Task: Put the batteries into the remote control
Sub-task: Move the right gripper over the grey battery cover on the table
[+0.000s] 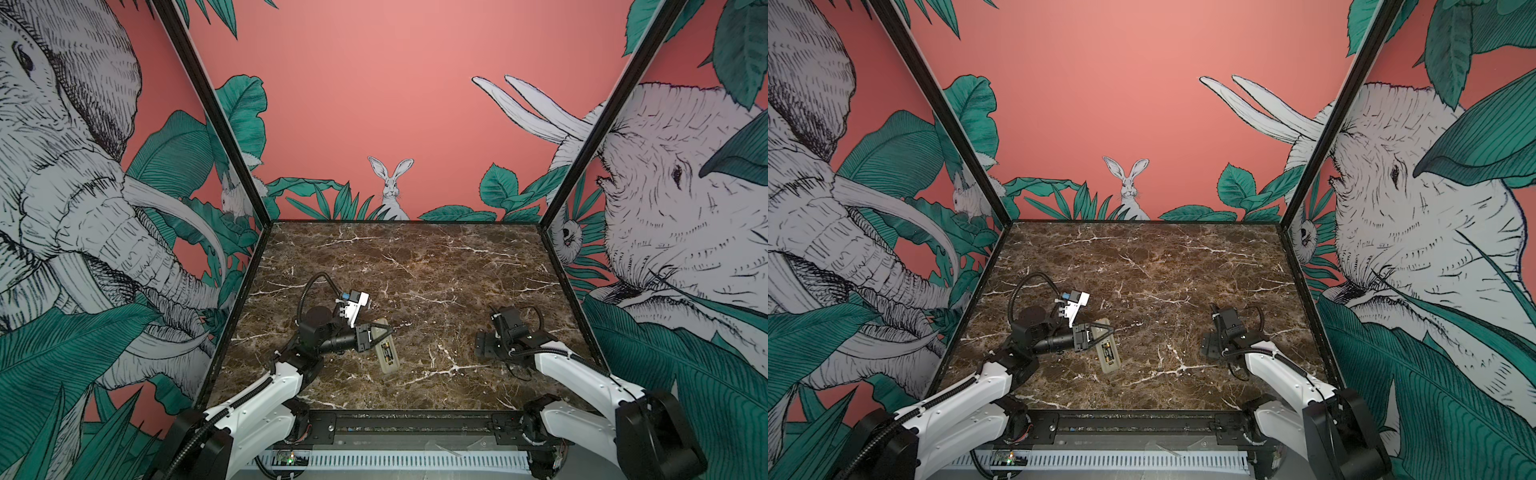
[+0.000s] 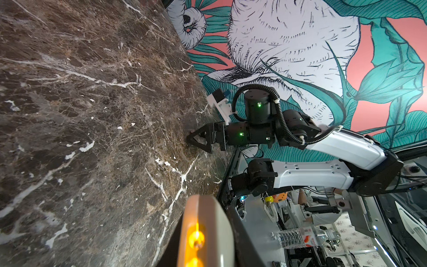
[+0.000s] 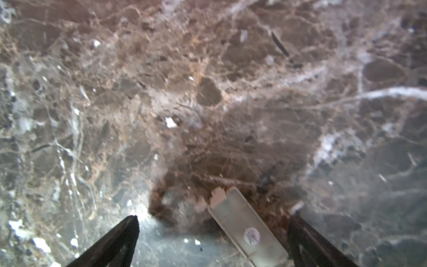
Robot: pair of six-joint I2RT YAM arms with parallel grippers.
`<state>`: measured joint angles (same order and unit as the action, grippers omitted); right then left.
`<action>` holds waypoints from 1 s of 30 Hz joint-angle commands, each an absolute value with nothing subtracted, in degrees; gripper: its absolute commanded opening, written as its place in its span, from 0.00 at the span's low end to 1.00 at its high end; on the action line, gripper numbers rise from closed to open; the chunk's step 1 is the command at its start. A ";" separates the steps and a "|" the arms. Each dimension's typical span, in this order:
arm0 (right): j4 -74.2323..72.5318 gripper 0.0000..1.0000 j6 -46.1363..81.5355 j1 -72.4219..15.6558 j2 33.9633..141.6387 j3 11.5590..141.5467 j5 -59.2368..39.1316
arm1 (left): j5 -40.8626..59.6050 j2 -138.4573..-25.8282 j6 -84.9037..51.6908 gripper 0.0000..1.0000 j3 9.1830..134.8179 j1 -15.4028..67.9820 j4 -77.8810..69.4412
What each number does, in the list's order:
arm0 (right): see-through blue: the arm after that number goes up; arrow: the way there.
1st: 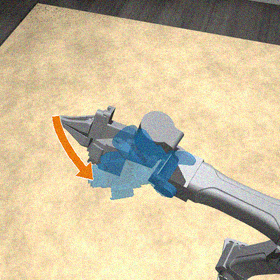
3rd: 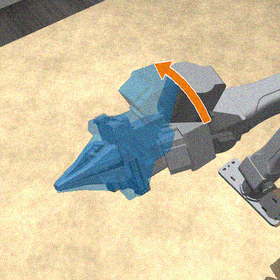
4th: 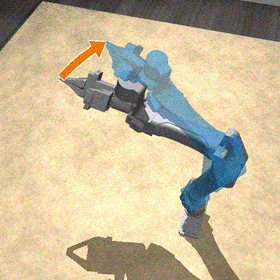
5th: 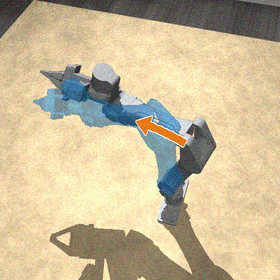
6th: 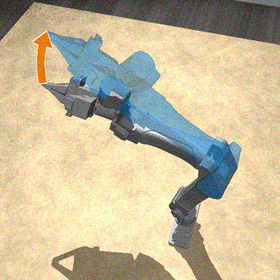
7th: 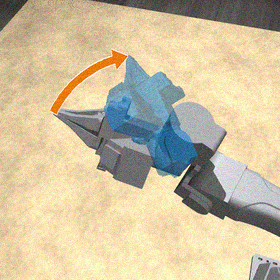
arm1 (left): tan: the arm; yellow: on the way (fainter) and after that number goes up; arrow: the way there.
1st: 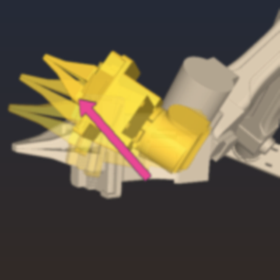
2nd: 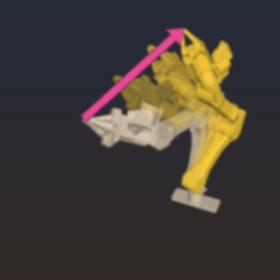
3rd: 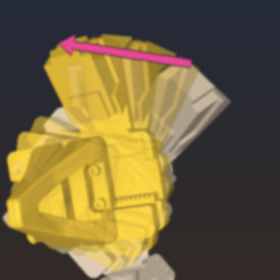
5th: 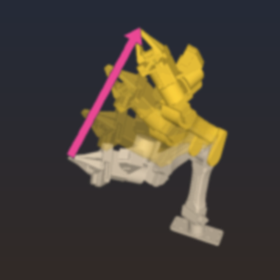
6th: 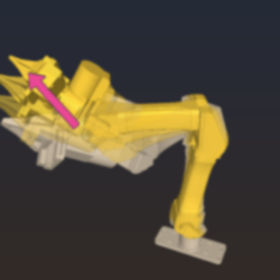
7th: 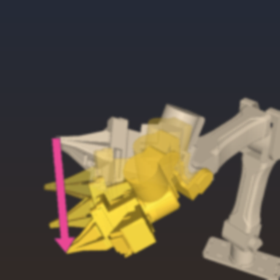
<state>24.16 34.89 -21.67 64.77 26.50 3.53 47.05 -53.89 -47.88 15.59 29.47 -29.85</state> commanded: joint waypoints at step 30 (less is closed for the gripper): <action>26.54 0.99 40.50 -27.56 59.30 25.45 5.91 | 46.93 -57.48 -47.11 0.00 16.52 29.48 -36.01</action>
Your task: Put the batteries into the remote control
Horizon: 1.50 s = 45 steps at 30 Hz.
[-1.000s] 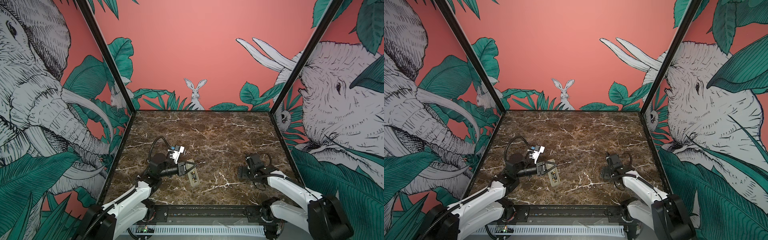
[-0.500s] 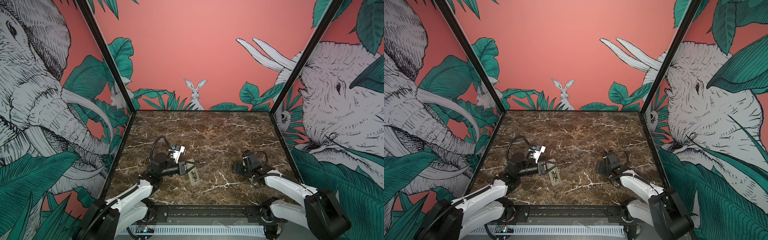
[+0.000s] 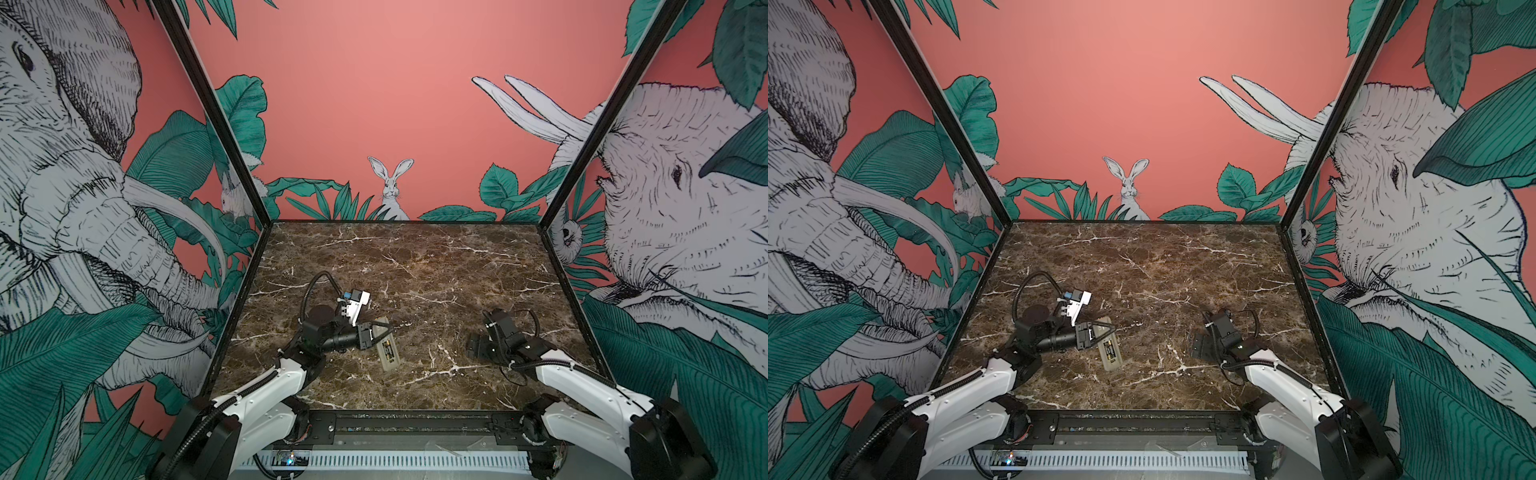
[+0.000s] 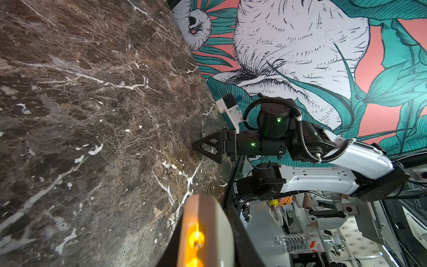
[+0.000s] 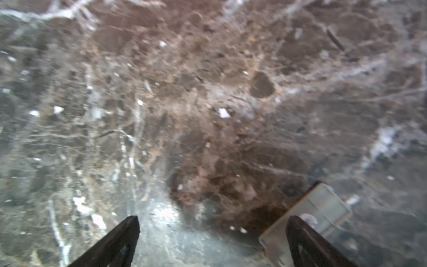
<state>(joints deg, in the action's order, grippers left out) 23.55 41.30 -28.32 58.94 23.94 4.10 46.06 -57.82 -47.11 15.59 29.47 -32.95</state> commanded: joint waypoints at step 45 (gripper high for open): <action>18.48 0.93 36.61 -18.23 73.21 30.94 -8.40 | 45.86 -56.73 -44.96 0.00 16.60 30.32 -34.04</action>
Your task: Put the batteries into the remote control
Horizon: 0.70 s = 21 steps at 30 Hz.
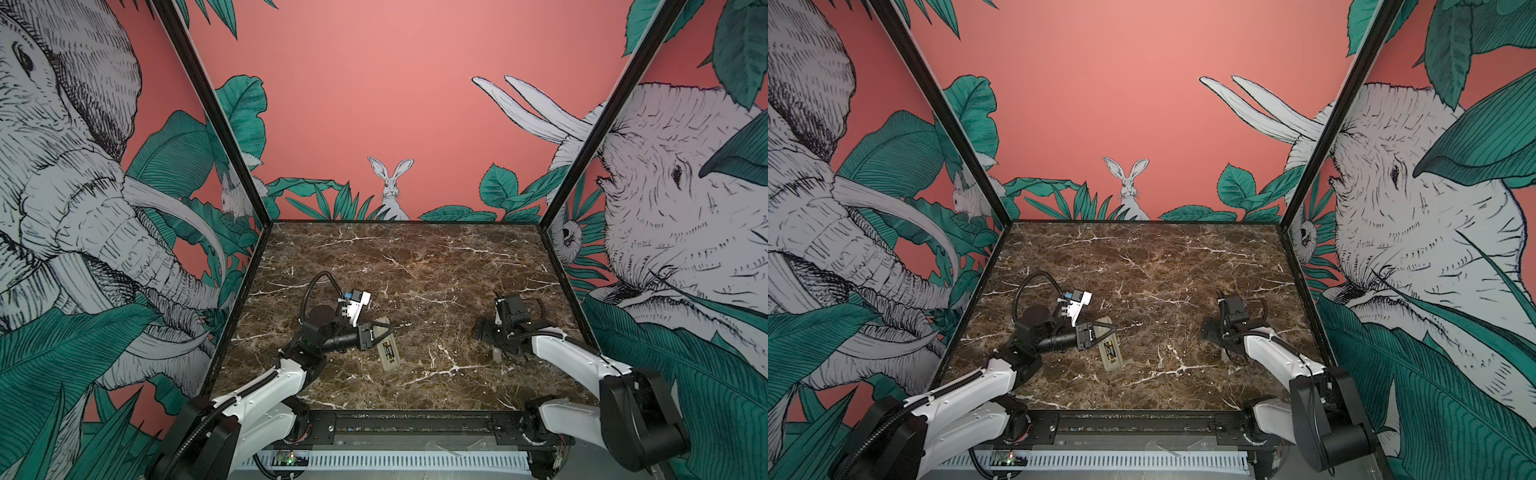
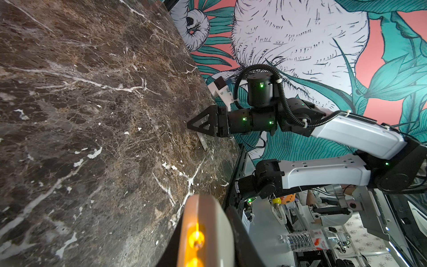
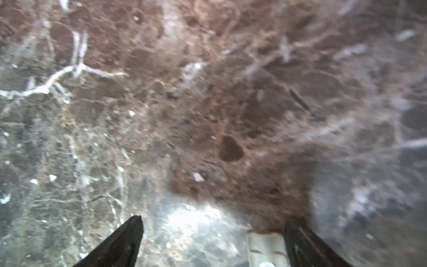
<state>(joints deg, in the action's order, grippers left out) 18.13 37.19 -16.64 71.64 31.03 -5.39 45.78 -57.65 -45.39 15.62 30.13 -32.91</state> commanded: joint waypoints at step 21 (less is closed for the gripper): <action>31.45 0.86 31.00 -19.18 66.82 30.97 -2.51 | 45.75 -56.16 -44.61 0.00 16.52 30.32 -33.63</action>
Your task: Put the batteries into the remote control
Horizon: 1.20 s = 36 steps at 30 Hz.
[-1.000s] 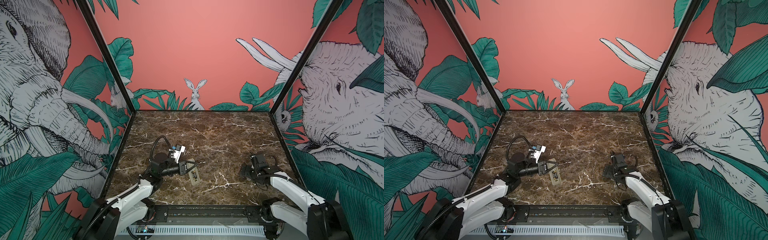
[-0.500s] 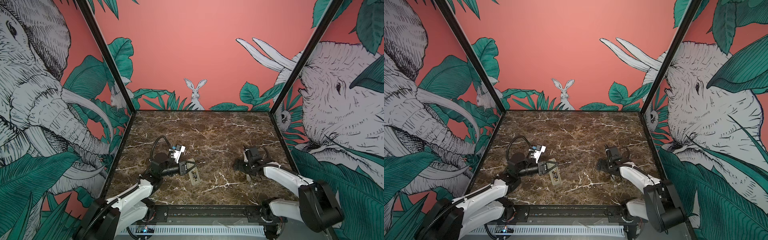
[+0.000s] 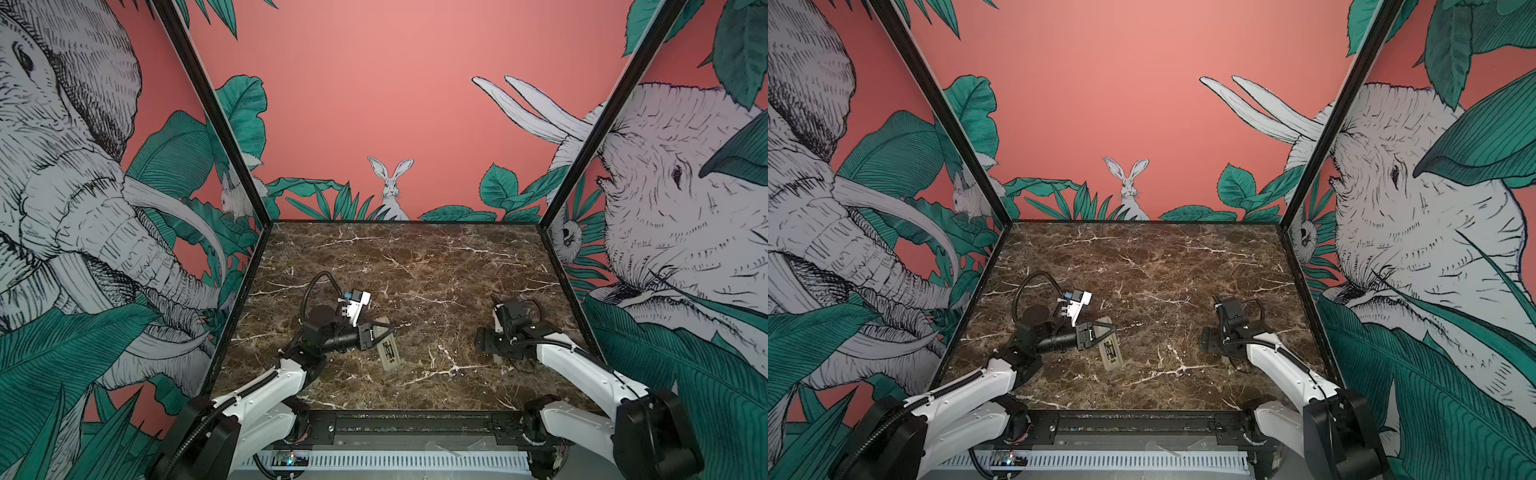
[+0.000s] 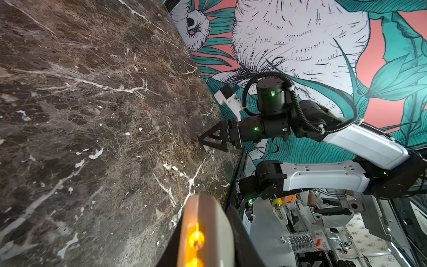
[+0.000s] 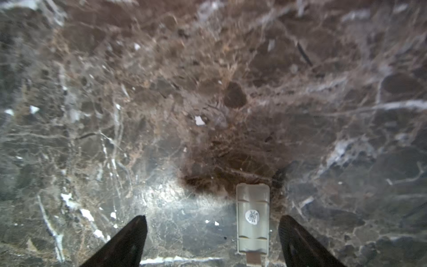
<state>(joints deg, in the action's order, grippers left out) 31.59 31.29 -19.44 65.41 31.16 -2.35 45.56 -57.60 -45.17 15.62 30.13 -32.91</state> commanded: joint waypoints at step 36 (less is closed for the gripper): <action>37.33 0.80 39.34 -32.34 63.96 29.35 0.85 | 45.63 -54.72 -45.19 0.00 16.44 30.67 -35.94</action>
<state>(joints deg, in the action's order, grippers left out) 32.03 39.11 -32.08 65.14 29.08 -2.66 45.56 -56.16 -45.23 15.62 30.46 -33.36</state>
